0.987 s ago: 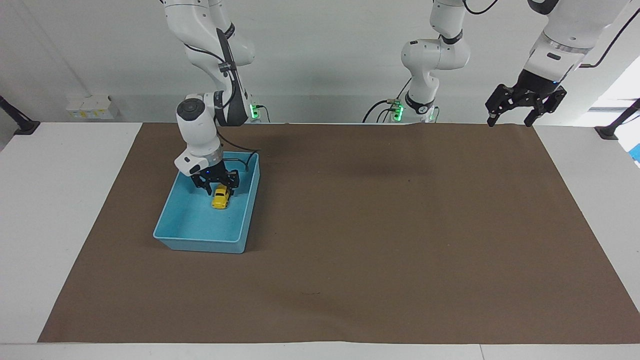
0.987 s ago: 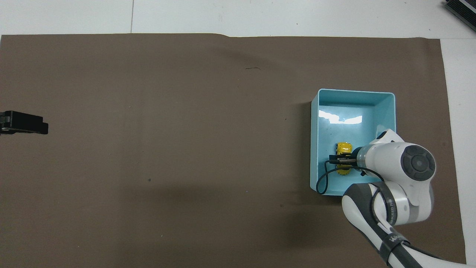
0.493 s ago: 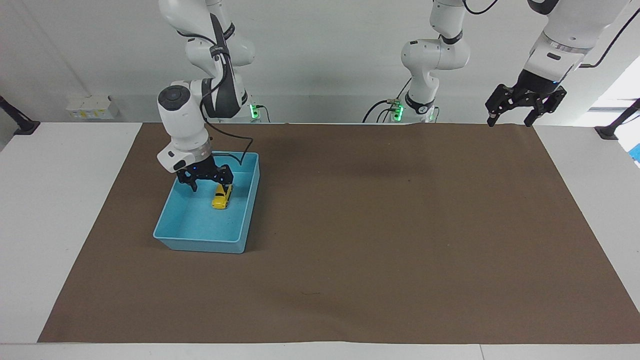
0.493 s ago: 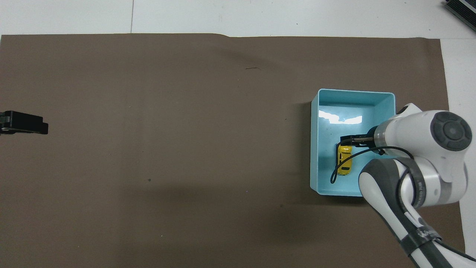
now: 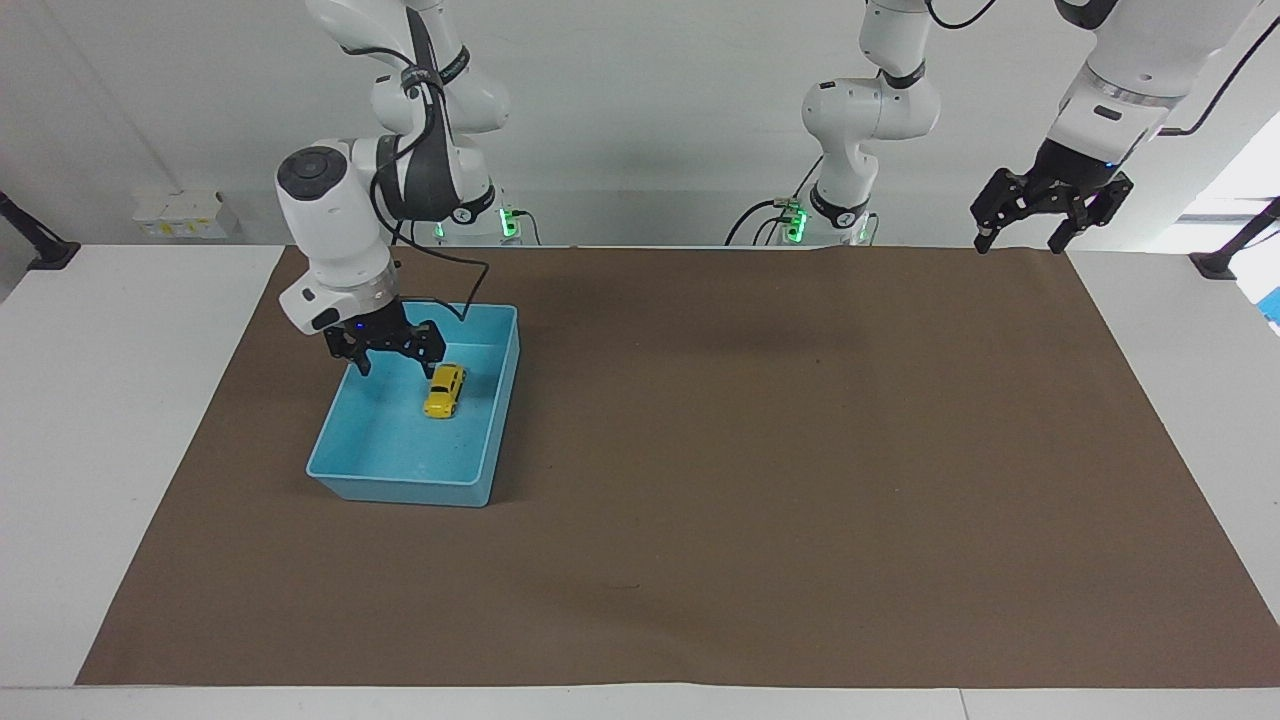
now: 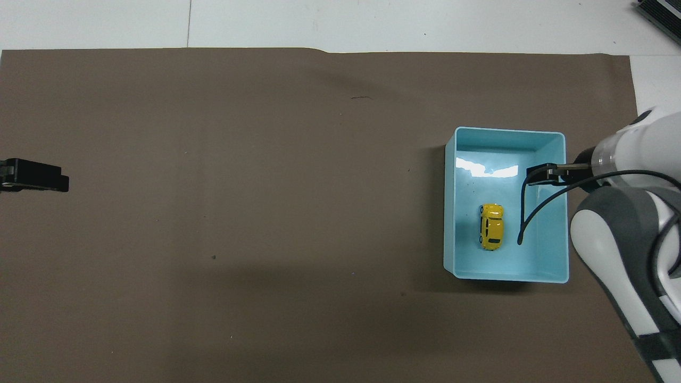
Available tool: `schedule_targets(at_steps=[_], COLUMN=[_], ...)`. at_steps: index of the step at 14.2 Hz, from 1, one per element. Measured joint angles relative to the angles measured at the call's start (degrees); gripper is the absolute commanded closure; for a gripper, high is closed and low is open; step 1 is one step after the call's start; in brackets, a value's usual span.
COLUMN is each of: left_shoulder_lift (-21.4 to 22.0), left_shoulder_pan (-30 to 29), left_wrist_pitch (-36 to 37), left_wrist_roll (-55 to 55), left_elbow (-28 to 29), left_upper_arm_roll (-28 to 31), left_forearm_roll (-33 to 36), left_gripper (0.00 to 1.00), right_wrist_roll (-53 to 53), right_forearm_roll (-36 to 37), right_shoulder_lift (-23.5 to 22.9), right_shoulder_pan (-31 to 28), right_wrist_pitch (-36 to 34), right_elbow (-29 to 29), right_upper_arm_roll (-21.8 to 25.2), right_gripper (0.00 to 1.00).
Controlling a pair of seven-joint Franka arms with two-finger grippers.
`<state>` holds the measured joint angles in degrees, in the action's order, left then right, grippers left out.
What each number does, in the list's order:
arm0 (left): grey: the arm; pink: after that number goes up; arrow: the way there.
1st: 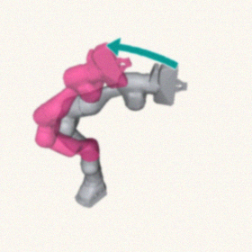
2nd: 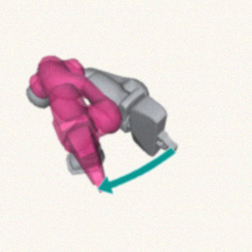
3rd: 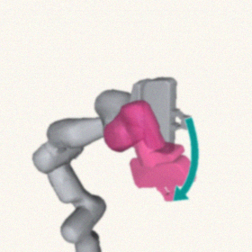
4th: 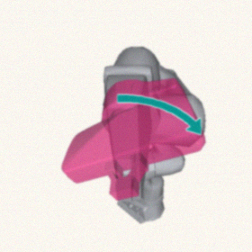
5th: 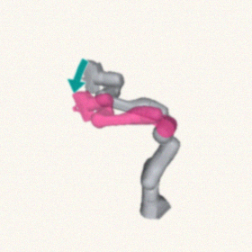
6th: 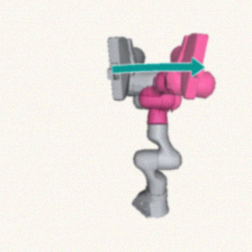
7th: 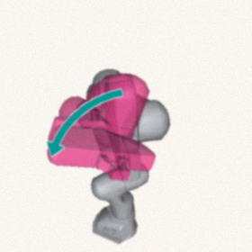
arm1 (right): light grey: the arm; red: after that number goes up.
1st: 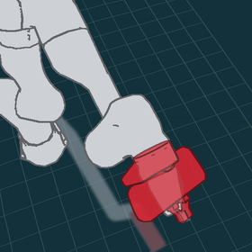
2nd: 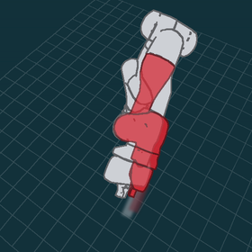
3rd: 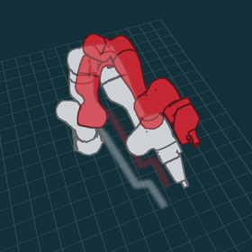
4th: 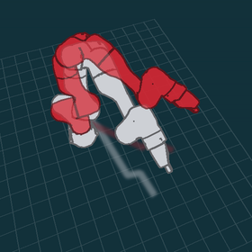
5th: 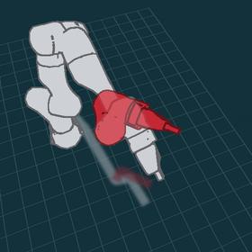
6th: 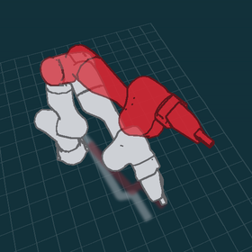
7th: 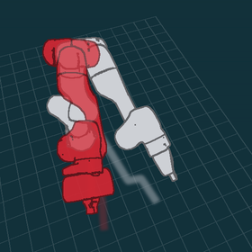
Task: Wind up and store yellow beetle car
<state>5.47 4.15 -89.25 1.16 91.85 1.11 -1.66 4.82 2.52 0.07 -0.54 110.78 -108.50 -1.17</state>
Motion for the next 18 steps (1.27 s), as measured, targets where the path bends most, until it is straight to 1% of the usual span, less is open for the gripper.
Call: schedule_targets(at_steps=[6,9,11,18], left_shoulder_lift=[0.00,0.00,0.00,0.00], left_shoulder_pan=[0.00,0.00,0.00,0.00], left_wrist_pitch=[0.00,0.00,0.00,0.00], left_wrist_roll=[0.00,0.00,0.00,0.00], left_elbow=[0.00,0.00,0.00,0.00], left_upper_arm_roll=[0.00,0.00,0.00,0.00], left_forearm_roll=[0.00,0.00,0.00,0.00], left_gripper=[0.00,0.00,0.00,0.00], right_wrist_roll=[0.00,0.00,0.00,0.00], right_forearm_roll=[-0.03,-0.03,-0.04,-0.04], right_shoulder_lift=[0.36,0.48,0.69,0.75], right_shoulder_pan=[0.09,0.11,0.14,0.18], right_wrist_pitch=[-18.61,-25.03,-25.67,-25.67], right_elbow=[13.88,19.48,20.61,20.42], right_upper_arm_roll=[-0.01,-0.01,-0.02,-0.04], right_gripper=[0.00,0.00,0.00,0.00])
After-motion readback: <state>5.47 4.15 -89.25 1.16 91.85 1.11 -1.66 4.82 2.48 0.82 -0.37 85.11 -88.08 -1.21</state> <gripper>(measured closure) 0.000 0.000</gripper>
